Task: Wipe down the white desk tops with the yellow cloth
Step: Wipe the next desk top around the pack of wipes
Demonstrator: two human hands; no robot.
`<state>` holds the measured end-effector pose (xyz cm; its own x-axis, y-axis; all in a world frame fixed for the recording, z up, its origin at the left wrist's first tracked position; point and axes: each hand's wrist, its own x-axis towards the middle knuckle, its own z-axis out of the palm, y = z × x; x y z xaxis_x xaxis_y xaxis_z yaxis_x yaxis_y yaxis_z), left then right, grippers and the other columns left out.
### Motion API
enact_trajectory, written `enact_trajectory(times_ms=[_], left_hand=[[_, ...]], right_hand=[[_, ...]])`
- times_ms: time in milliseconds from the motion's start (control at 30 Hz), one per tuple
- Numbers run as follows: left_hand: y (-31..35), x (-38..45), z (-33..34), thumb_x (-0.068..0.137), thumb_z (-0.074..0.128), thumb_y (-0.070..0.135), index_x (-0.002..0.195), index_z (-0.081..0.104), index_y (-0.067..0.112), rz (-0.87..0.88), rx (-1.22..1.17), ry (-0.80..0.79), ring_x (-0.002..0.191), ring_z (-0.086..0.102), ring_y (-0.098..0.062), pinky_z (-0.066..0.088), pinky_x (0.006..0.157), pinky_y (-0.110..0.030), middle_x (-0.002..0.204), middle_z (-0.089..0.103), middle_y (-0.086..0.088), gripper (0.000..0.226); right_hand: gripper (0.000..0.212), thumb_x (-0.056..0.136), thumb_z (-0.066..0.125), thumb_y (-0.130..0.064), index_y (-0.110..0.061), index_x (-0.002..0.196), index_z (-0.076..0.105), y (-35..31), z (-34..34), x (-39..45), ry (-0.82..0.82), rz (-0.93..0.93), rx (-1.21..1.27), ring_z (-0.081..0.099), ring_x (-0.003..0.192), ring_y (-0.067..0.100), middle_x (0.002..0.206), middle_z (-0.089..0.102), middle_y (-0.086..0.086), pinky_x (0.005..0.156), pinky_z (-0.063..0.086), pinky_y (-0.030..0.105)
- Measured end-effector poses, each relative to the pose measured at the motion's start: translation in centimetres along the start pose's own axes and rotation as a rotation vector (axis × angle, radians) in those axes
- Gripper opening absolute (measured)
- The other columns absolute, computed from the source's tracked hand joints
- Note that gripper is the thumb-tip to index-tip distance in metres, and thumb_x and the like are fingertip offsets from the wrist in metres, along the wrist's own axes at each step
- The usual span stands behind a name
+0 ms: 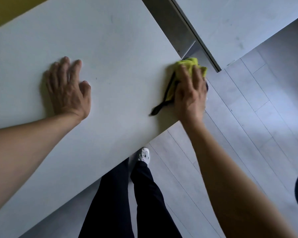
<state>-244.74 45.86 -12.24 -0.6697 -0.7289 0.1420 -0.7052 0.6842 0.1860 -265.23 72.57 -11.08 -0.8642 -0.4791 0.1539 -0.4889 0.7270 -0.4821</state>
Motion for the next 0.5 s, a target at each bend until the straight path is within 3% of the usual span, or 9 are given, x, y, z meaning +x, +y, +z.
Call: enact_trajectory(times_ms=[67,133,233,300,400,500], left_hand=[[0.1,0.0,0.1,0.098,0.041,0.031,0.158,0.040,0.025,-0.002,0.000,0.004,0.156,0.025,-0.036,0.007,0.129,-0.047,0.168,0.032,-0.009,0.060],[0.1,-0.1,0.1,0.098,0.041,0.031,0.157,0.041,0.025,-0.005,-0.005,0.005,0.156,0.025,-0.036,0.008,0.129,-0.047,0.168,0.032,-0.010,0.060],[0.2,-0.2,0.1,0.098,0.041,0.030,0.157,0.041,0.025,-0.009,-0.006,0.006,0.156,0.025,-0.036,0.007,0.129,-0.047,0.168,0.032,-0.009,0.060],[0.1,-0.1,0.2,0.098,0.042,0.030,0.158,0.041,0.026,-0.010,-0.009,0.006,0.156,0.025,-0.036,0.007,0.129,-0.047,0.168,0.032,-0.009,0.060],[-0.1,-0.3,0.0,0.098,0.042,0.031,0.157,0.041,0.025,0.004,-0.017,0.002,0.155,0.026,-0.036,0.008,0.129,-0.048,0.168,0.033,-0.010,0.060],[0.0,-0.1,-0.1,0.098,0.043,0.030,0.157,0.042,0.025,0.010,-0.026,0.003,0.155,0.027,-0.036,0.009,0.129,-0.048,0.167,0.034,-0.010,0.059]], right_hand=[[0.055,0.095,0.042,-0.019,-0.024,0.149,0.050,0.2,-0.3,-0.2,0.046,0.114,0.002,0.035,0.146,0.034,0.158,0.040,0.014,0.117,0.030,0.052],[0.056,0.093,0.045,-0.017,-0.022,0.149,0.051,-1.1,0.3,-1.6,0.078,0.102,-0.012,0.034,0.148,0.034,0.157,0.040,0.016,0.120,0.025,0.050],[0.056,0.093,0.052,-0.015,-0.021,0.149,0.051,-5.3,1.6,-6.6,-0.028,-0.055,0.045,0.025,0.152,0.037,0.159,0.038,0.017,0.126,0.013,0.045],[0.052,0.097,0.056,-0.017,-0.019,0.149,0.051,-7.8,2.2,-10.0,-0.168,-0.273,0.130,0.025,0.152,0.035,0.158,0.039,0.018,0.125,0.018,0.049],[0.048,0.105,0.042,-0.030,-0.023,0.152,0.046,-8.5,1.7,-12.2,-0.372,-0.596,0.135,0.026,0.153,0.027,0.161,0.037,0.012,0.124,0.022,0.048],[0.046,0.104,0.044,-0.029,-0.022,0.149,0.051,-5.6,1.2,-9.6,-0.319,-0.557,0.141,0.032,0.151,0.030,0.158,0.041,0.014,0.123,0.025,0.049]])
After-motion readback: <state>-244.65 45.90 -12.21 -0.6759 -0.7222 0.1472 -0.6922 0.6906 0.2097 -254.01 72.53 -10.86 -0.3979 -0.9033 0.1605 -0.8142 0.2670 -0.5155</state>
